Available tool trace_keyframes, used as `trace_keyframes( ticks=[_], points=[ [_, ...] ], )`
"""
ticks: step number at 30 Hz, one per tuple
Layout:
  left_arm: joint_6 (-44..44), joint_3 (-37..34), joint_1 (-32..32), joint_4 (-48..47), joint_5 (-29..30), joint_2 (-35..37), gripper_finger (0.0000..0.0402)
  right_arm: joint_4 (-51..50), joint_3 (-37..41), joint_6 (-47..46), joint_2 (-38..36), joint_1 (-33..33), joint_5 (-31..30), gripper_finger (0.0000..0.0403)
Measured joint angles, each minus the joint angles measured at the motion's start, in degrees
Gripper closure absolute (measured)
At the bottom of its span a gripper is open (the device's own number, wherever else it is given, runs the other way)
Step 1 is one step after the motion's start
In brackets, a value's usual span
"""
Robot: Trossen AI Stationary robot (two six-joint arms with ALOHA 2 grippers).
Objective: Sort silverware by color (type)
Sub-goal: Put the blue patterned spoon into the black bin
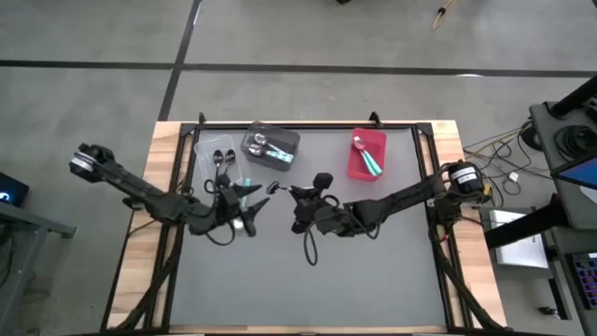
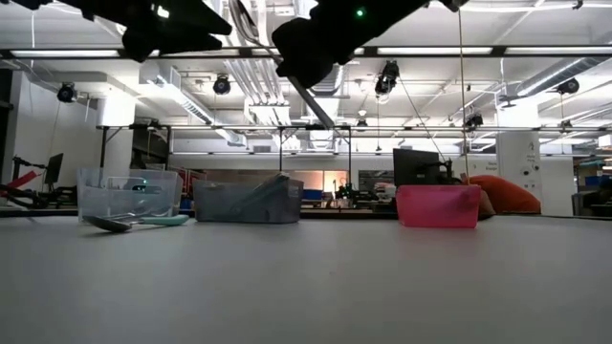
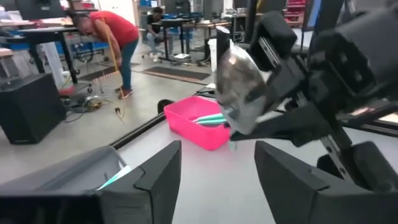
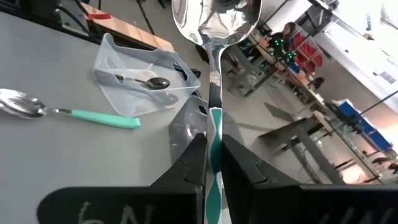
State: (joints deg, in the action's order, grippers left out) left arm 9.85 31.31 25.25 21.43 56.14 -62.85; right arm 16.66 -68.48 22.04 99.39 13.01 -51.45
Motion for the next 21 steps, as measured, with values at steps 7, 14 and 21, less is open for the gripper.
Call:
trace_keyframes(
  ticks=[7,14,21],
  points=[
    [-0.7,0.0,-3.6,5.6,-3.7,-3.1,0.0210,0.8,-0.5,4.9,0.0,-0.8,0.6,0.0386],
    [-3.8,0.0,-4.5,13.7,-4.7,-5.5,0.0210,0.8,-0.5,6.1,0.0,-1.5,1.1,0.0386],
    [-4.4,0.0,-5.8,18.3,-3.6,-7.4,0.0221,0.5,-0.5,6.1,0.0,-1.4,1.1,0.0386]
  ],
)
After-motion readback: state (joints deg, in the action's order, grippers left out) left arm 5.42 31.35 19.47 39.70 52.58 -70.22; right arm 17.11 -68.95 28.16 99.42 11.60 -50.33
